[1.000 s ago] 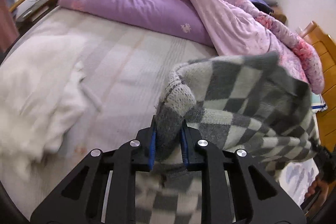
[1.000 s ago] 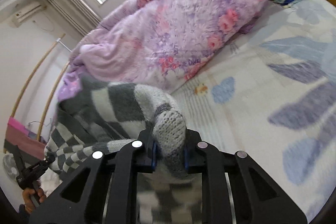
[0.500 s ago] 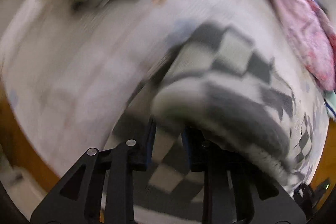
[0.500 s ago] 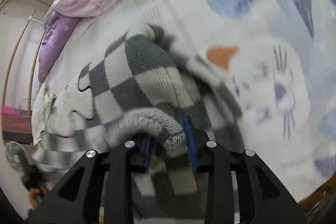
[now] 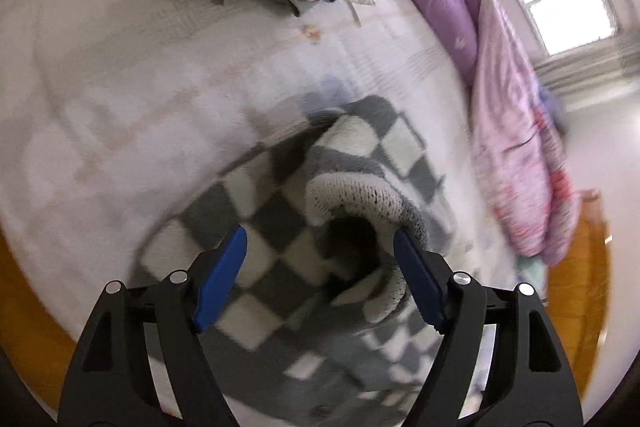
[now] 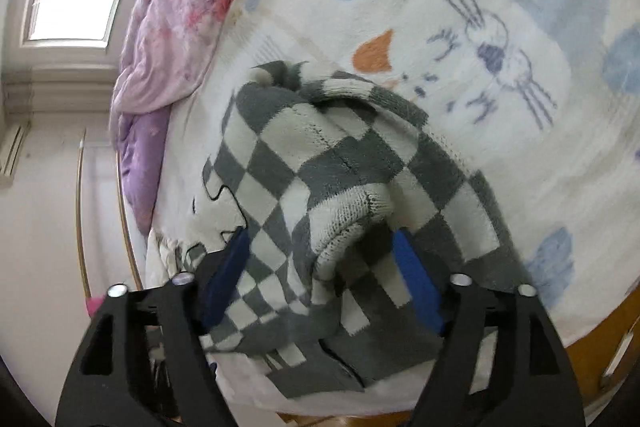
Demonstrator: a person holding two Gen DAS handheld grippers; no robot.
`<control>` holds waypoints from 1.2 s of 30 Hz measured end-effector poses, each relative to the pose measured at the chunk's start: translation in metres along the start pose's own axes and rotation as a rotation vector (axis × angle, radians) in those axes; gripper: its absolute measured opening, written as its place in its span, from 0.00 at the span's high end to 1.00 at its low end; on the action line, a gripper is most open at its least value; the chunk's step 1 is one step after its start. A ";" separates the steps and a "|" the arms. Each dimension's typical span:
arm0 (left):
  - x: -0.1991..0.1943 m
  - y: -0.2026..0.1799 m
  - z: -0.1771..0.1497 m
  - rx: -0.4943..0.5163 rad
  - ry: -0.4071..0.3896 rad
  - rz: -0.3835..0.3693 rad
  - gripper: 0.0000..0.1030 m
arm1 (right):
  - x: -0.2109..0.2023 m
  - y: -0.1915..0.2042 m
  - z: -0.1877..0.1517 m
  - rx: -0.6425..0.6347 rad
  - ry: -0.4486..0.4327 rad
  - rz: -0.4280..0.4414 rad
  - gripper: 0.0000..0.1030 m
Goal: Fold large clothes
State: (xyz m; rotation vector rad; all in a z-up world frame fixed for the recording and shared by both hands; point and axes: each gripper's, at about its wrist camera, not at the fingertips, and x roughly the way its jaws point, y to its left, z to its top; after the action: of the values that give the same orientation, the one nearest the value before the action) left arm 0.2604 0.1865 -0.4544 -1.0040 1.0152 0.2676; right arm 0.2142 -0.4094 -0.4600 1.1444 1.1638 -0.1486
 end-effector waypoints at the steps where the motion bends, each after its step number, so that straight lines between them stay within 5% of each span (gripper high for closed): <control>1: 0.001 0.003 0.001 -0.040 0.010 -0.042 0.25 | 0.008 -0.002 0.002 0.024 -0.001 0.007 0.29; 4: -0.007 0.012 -0.002 -0.122 0.001 -0.152 0.25 | 0.029 -0.013 0.005 0.119 -0.018 0.060 0.29; 12: 0.032 0.001 0.013 -0.049 0.016 -0.069 0.23 | 0.054 -0.011 0.012 0.120 -0.062 0.019 0.30; 14: 0.054 0.002 0.015 -0.069 0.066 -0.078 0.25 | 0.054 -0.011 0.012 0.095 -0.062 0.011 0.41; 15: 0.060 -0.001 0.016 -0.044 0.064 -0.044 0.37 | 0.055 -0.010 0.011 0.082 -0.064 -0.003 0.48; 16: 0.063 -0.005 0.017 0.001 0.053 -0.024 0.49 | 0.052 -0.009 0.013 0.053 -0.061 -0.020 0.70; 17: 0.065 -0.007 0.018 0.024 0.063 -0.010 0.74 | 0.047 -0.010 0.010 0.032 -0.062 -0.013 0.80; 19: 0.060 -0.012 0.020 0.094 0.075 0.020 0.83 | 0.031 -0.005 0.009 -0.034 -0.081 -0.003 0.84; 23: 0.023 -0.013 0.012 0.185 0.068 -0.003 0.84 | -0.015 0.011 0.000 -0.171 -0.136 0.009 0.85; 27: 0.001 0.014 -0.010 0.190 0.104 0.039 0.84 | -0.041 0.008 -0.021 -0.241 -0.154 -0.079 0.85; 33: 0.036 0.055 -0.045 0.226 0.151 0.178 0.77 | 0.010 -0.044 -0.032 -0.222 -0.108 -0.260 0.83; 36: 0.052 0.063 -0.043 0.199 0.161 0.200 0.68 | 0.023 -0.051 -0.030 -0.183 -0.107 -0.292 0.73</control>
State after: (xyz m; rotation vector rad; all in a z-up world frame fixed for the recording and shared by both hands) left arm 0.2255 0.1738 -0.5388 -0.7535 1.2659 0.2471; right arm 0.1736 -0.4005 -0.5085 0.7932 1.2178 -0.3174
